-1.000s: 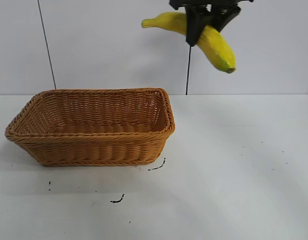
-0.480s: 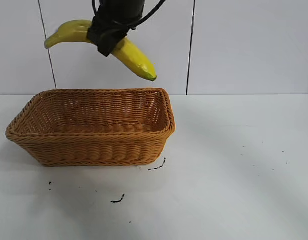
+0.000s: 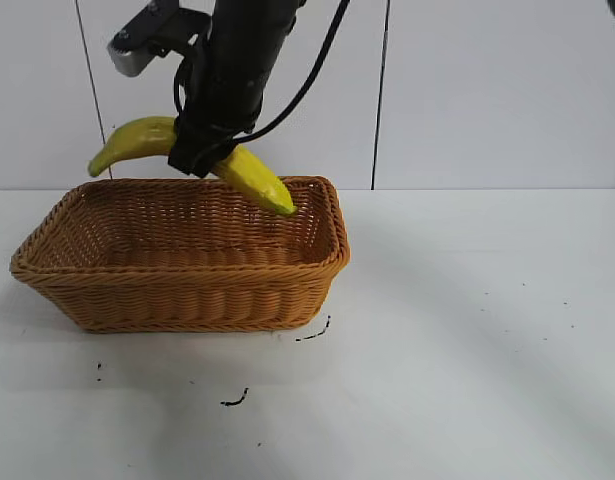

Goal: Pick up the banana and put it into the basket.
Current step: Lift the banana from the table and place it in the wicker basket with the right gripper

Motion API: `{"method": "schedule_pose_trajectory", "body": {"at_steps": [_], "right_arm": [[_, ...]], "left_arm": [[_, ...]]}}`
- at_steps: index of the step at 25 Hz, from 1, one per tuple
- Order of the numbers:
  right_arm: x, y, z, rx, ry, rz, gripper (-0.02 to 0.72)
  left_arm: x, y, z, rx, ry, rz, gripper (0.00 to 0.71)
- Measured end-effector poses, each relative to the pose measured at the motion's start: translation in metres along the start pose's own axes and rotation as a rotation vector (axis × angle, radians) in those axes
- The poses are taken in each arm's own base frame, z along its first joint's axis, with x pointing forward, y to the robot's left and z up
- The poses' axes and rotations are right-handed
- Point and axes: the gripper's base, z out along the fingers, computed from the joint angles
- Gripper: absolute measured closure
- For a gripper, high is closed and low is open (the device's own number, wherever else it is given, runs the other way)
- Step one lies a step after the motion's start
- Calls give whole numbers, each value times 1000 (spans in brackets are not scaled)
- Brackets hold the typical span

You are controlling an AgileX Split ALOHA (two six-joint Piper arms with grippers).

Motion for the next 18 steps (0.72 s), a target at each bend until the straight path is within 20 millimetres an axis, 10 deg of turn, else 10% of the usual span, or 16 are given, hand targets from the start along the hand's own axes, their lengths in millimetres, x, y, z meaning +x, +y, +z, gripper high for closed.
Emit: {"method": "schedule_pose_trajectory", "body": {"at_steps": [13,18], "right_arm": [[2,12,20,-66,-40,76,388],[1,12,19,-71,-47,84,87]], "left_arm": [[0,0,0,0,0,0,20],[0,0,0,0,0,0,20]]}}
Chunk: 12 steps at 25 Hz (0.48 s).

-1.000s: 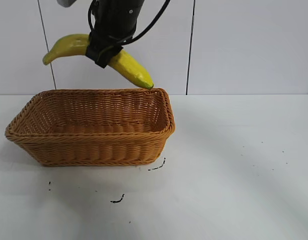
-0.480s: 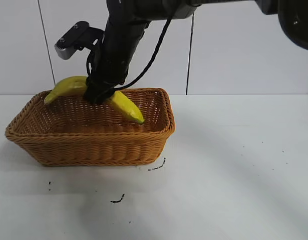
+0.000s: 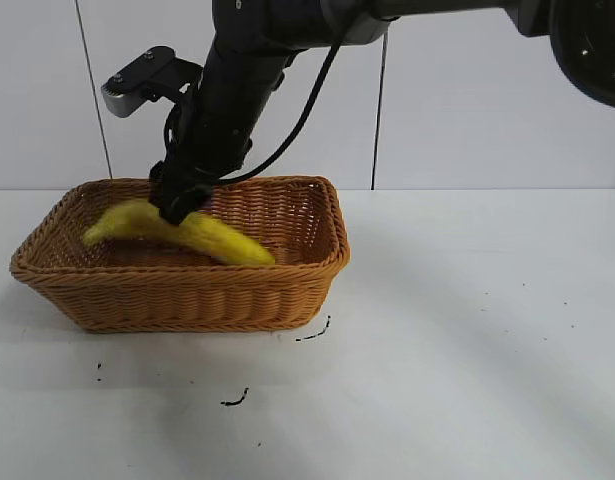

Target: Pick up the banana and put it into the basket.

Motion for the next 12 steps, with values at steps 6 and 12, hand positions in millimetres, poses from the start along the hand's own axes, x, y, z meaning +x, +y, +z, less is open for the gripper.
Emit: {"method": "schedule_pose_trajectory", "body": {"at_steps": [6,12], "right_arm": [[-13,-8,-27,31,-42,40,28],[-20,-35,-93,114,-57,429,23]], "left_arm": [[0,0,0,0,0,0,20],[0,0,0,0,0,0,20]]}}
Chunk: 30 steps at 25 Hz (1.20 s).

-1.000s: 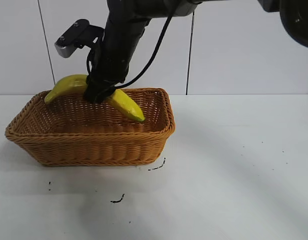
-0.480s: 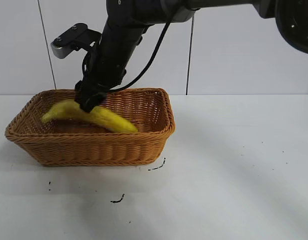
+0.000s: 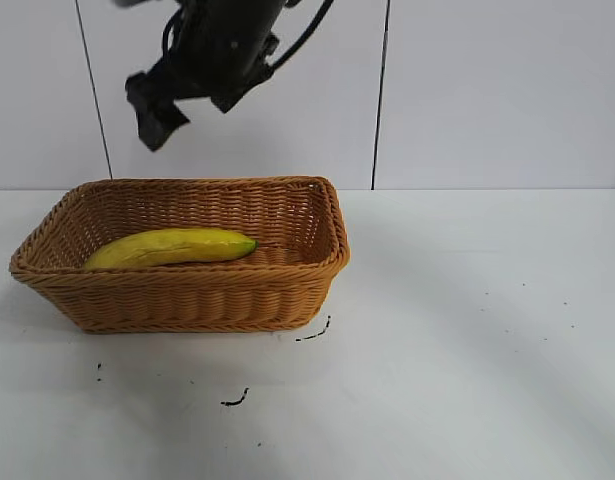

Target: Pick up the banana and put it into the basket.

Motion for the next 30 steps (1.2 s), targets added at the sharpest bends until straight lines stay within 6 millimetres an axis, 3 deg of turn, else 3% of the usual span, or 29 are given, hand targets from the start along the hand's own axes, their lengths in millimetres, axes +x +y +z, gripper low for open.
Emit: {"method": "schedule_pose_trajectory", "body": {"at_steps": [2,7,12,18,21,24,30], "right_arm": [[6,-22,-14,43,61,165,23],[44,-106,-25,150,217,452,23],[87,-183,-44,242,297,605,23],[133,-247,-69,315,350,726,23],[143,-260,-75,314,346,768,23],[145,-258,-74,288,350,774,23],[158,-233,-100,245,424,769,23]], "left_arm": [[0,0,0,1,0,-1,20],[0,0,0,1,0,-1,20],[0,0,0,0,0,0,20],[0,0,0,0,0,0,20],[0,0,0,0,0,0,20],[0,0,0,0,0,0,20],[0,0,0,0,0,0,20]]}}
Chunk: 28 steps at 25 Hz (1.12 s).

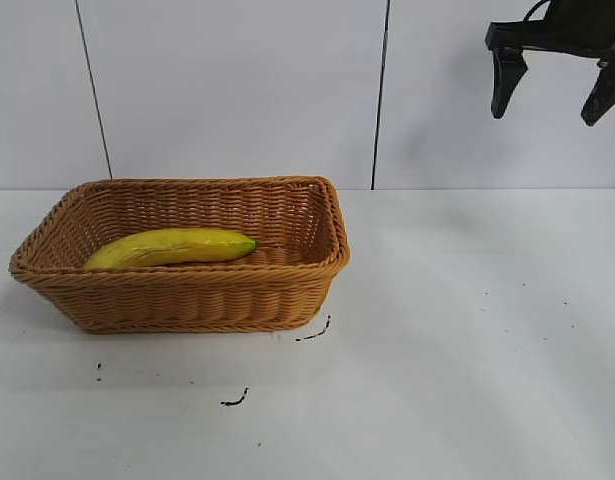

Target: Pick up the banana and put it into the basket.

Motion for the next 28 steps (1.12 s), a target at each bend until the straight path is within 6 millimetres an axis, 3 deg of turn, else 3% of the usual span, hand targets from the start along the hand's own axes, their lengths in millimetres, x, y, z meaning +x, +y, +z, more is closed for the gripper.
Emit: {"method": "schedule_pose_trajectory", "body": {"at_steps": [5,8,18,22,28], "right_arm": [[55,-2,-27,-2,86,6,23],[100,-4,-46,1,132,7,23],[248,-10,-118,-4,15,-7,23],[298,-13,-130,-11,-178,-9,23],[363,-16,-121,-17,-398,-16,23]], "left_arm": [[0,0,0,0,0,0,20],[0,0,0,0,0,0,20],[0,0,0,0,0,0,20],[0,0,0,0,0,0,20],[0,0,0,0,0,0,20]]}}
